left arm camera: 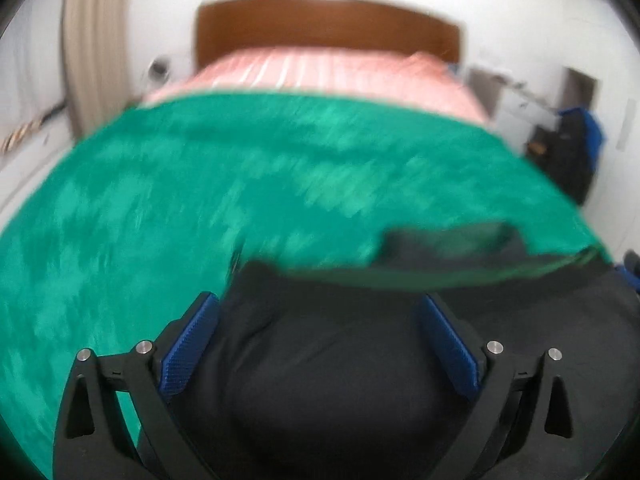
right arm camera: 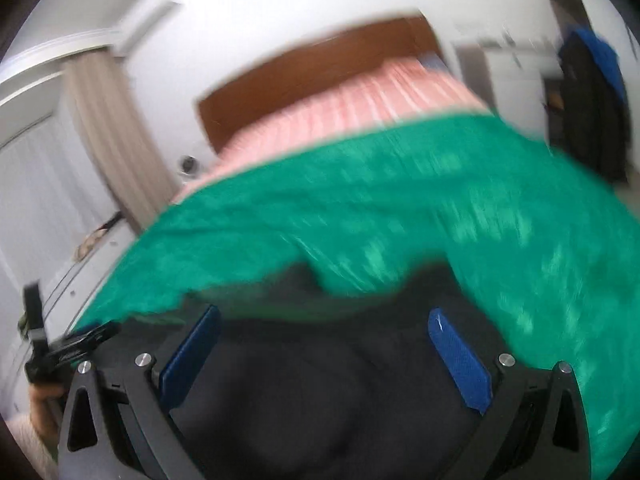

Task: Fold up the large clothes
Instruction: 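Lift the held hem and fold it over onto the collar with both grippers, then press the folded hem down and open both grippers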

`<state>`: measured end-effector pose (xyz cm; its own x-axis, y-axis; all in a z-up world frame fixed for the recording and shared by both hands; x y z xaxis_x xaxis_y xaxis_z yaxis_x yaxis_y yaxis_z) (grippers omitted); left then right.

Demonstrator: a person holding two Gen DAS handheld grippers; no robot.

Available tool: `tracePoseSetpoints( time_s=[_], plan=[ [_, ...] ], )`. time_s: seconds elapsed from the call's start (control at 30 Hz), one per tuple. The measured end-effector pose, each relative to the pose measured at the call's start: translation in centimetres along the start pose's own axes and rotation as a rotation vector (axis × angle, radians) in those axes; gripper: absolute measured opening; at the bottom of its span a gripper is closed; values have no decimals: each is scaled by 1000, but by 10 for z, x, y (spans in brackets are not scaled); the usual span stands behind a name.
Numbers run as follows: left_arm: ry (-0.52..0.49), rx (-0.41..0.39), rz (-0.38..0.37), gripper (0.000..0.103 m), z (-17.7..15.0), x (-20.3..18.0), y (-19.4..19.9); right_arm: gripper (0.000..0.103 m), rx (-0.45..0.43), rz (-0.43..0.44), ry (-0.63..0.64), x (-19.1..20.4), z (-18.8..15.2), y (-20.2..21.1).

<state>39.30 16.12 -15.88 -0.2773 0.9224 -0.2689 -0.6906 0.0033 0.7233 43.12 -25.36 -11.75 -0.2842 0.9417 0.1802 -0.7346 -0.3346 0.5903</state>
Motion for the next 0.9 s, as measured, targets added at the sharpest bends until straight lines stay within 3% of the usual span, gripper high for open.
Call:
tracePoseSetpoints(
  time_s=[0.03,0.1,0.17,0.9],
  plan=[
    [52,36,-31,103,-9,13,-13,103,40,37,-47,-8,-15,-19],
    [186,32,-134,103,-12,29,-19,103,-10,72,-81,-17,-24,-27],
    [228,48,-149,103,-13,36,-25,103,-21,63,-77,-19,-28,-33],
    [210,44,-147,103,-22,32,-40,103,-47,99,-113,-23,-43,-36]
  ],
)
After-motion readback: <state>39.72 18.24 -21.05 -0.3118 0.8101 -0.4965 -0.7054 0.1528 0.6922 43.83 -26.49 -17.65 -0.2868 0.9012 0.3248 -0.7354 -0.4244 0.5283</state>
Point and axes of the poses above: each gripper's, at about its wrist camera, not at the fingertips, and y roughly against the way its jaws point, x to its left, z to its top, the point moved 10 cm from there along -y, roughly the way its jaws point, and after that the axes turned 15 degrees about y, right-handed, at the moved point
